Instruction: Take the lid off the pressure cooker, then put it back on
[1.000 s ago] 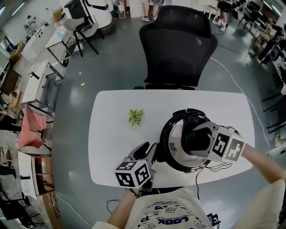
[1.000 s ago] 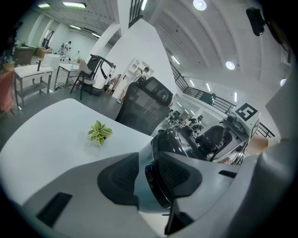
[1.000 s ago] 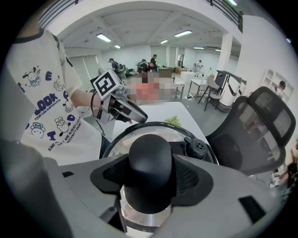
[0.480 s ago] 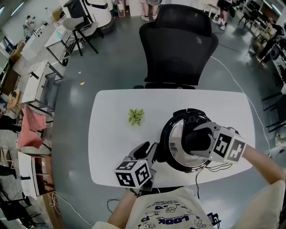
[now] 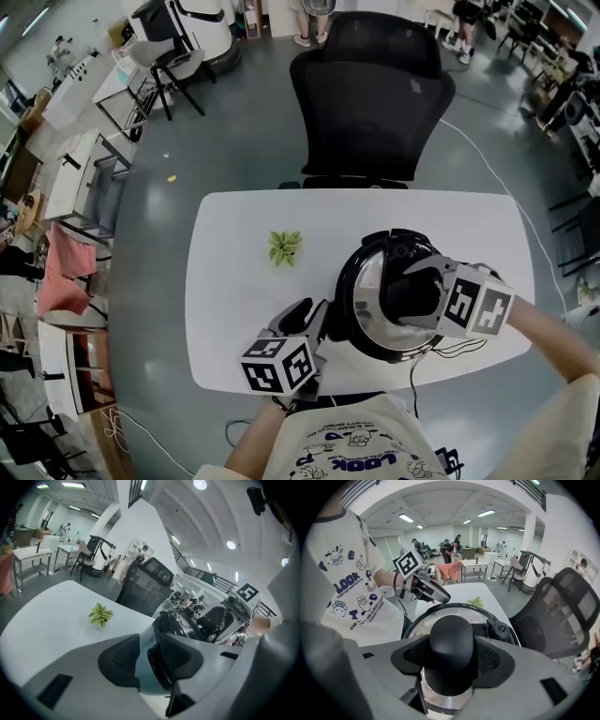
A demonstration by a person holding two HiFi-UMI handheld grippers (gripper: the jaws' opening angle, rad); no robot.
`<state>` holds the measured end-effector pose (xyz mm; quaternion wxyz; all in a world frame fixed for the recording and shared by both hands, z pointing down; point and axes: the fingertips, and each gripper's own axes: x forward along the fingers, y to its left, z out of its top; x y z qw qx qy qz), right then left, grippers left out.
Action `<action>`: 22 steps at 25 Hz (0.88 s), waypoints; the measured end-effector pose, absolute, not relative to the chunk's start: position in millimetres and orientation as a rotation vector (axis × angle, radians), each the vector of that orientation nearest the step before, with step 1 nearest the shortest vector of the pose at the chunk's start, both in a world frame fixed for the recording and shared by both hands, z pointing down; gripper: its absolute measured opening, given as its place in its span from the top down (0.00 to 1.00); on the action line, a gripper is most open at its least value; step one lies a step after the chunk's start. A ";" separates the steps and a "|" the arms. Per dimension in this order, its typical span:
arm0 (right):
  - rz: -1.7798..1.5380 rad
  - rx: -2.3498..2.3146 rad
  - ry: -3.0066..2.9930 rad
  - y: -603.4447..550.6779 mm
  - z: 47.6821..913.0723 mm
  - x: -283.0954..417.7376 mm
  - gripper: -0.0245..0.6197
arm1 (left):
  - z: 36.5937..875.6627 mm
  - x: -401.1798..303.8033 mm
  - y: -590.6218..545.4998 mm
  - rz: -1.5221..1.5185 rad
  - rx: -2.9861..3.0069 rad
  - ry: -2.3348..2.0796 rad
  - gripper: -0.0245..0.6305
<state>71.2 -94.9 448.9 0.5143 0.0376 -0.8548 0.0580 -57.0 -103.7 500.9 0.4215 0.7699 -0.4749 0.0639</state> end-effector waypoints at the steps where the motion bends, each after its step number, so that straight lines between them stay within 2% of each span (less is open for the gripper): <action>1: 0.137 0.085 -2.053 -94.7 449.3 70.9 0.50 | 501.0 -57.5 -103.8 0.162 1.930 -1.191 0.74; 22: -0.198 -0.407 -1.892 -80.7 451.0 74.1 0.50 | 492.6 -64.4 -102.6 0.164 1.946 -1.235 0.74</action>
